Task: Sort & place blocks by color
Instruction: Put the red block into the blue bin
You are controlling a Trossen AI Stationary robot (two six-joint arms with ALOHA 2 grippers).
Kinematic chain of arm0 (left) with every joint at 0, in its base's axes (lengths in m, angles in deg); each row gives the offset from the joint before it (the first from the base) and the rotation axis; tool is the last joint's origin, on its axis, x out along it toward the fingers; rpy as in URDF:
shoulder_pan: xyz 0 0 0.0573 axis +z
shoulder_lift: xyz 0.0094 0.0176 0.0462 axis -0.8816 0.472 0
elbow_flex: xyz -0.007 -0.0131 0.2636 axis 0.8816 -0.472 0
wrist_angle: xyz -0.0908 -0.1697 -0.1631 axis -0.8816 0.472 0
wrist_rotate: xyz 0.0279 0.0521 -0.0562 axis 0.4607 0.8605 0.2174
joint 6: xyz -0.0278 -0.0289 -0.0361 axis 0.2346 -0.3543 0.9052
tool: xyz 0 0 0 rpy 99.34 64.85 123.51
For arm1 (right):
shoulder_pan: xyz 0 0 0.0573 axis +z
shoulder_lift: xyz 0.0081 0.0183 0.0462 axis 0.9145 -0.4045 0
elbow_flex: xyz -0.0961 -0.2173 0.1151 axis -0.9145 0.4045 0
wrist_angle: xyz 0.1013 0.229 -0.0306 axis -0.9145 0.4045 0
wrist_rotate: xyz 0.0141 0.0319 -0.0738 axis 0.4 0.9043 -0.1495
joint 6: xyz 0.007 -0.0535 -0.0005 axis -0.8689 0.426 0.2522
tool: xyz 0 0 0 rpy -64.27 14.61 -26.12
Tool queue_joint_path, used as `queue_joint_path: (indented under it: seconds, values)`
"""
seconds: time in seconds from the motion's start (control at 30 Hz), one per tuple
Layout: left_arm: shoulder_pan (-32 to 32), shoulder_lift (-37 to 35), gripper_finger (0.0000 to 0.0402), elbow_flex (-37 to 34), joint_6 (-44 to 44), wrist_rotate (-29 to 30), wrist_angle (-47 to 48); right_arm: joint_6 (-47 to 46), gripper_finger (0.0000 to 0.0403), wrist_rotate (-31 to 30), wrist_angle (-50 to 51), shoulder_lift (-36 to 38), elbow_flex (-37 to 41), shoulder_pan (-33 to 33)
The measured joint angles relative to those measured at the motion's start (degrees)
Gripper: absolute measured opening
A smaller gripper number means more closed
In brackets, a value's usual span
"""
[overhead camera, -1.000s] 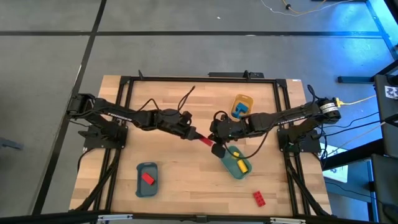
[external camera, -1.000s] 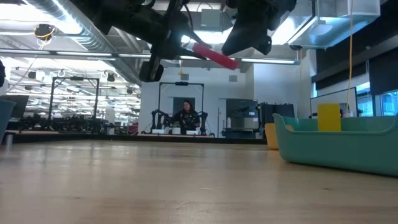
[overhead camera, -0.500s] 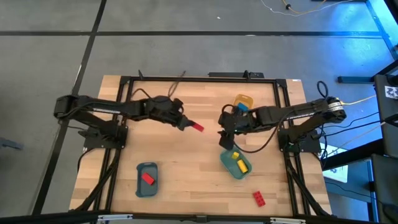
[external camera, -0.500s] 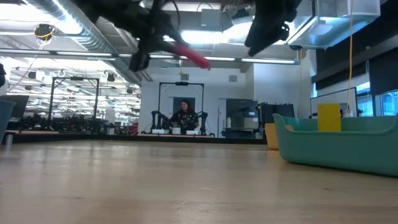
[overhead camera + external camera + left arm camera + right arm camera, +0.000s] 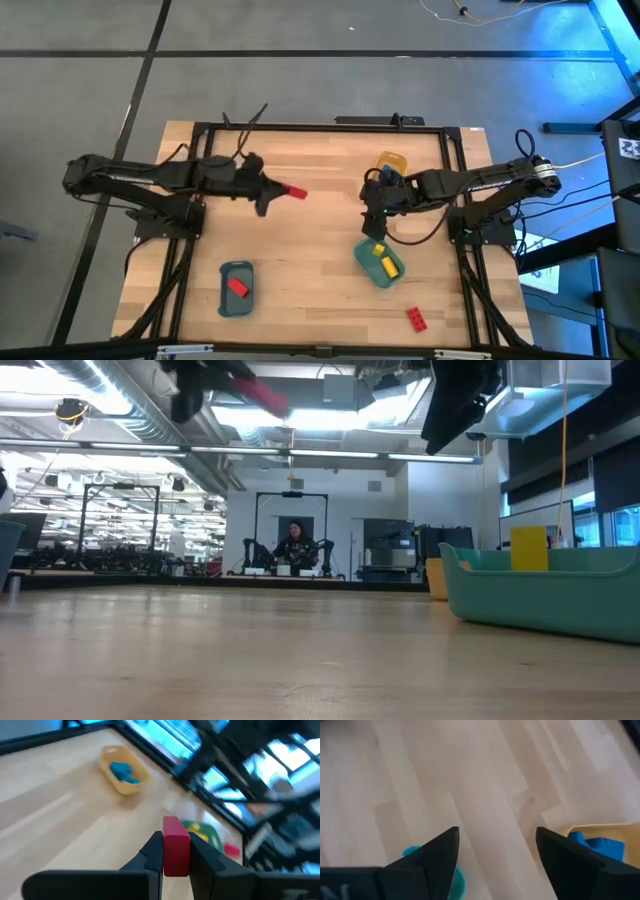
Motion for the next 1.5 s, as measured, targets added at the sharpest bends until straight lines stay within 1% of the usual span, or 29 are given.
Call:
queue_joint_path:
  seconds: [0.1, 0.17, 0.33, 0.43, 0.5, 0.63, 0.73, 0.87, 1.03, 1.2, 1.27, 1.4, 1.5]
  values:
    - [-5.6, -1.9, 0.0046, 0.0, -2.7, -0.1, 1.7, -1.5, 0.0262, -2.4, 0.5, 0.0, 0.0, 0.0]
    - [-10.1, -2.4, 0.0046, 0.0, -3.7, -0.8, 5.2, -2.7, 0.0262, -2.9, 0.4, 0.0, 0.0, 0.0]
    - [-22.1, -2.3, 0.0046, 0.4, 3.6, -1.5, 20.8, -4.9, 0.0262, -2.8, 0.4, 0.0, 0.0, 0.0]
    - [-29.2, -0.4, 0.0046, 0.4, 9.3, -1.3, 27.6, -6.0, 0.0262, -2.8, 0.4, 0.0, 0.0, 0.0]
    - [-33.6, 1.2, 0.0046, 0.4, 12.9, -1.3, 29.4, -6.0, 0.0262, -2.8, 0.4, 0.0, 0.0, 0.0]
    - [-41.4, 5.1, 0.0046, 0.5, 18.1, -1.4, 29.8, -6.0, 0.0261, -3.7, 0.4, 0.0, 0.0, 0.0]
    - [-45.1, 9.0, 0.0046, 0.5, 19.7, -1.6, 30.3, -6.0, 0.0261, -4.1, 0.4, 0.0, 0.0, 0.0]
    - [-46.2, 14.6, 0.0046, 0.5, 19.5, 1.1, 32.9, -6.1, 0.0261, -4.2, 0.3, 0.0, 0.0, 0.0]
    - [-44.7, 18.6, 0.0046, 0.5, 16.5, 5.4, 33.3, -6.1, 0.0261, -4.2, 0.2, 0.0, 0.0, 0.0]
    - [-43.9, 20.0, 0.0047, 0.5, 13.6, 5.1, 33.6, -6.1, 0.0261, -4.2, 0.2, 0.0, 0.0, 0.0]
    - [-43.9, 20.1, 0.0063, 0.5, 13.5, 5.0, 33.5, -6.1, 0.0261, -4.2, 0.2, 0.0, 0.0, 0.0]
    - [-43.8, 20.1, 0.0112, 0.5, 13.3, 4.9, 33.6, -6.1, 0.0261, -4.3, 0.2, 0.0, 0.0, 0.0]
    - [-43.1, 20.1, 0.0139, 0.5, 13.6, 3.0, 33.6, -6.0, 0.0261, -4.3, 0.2, 0.0, 0.0, 0.0]
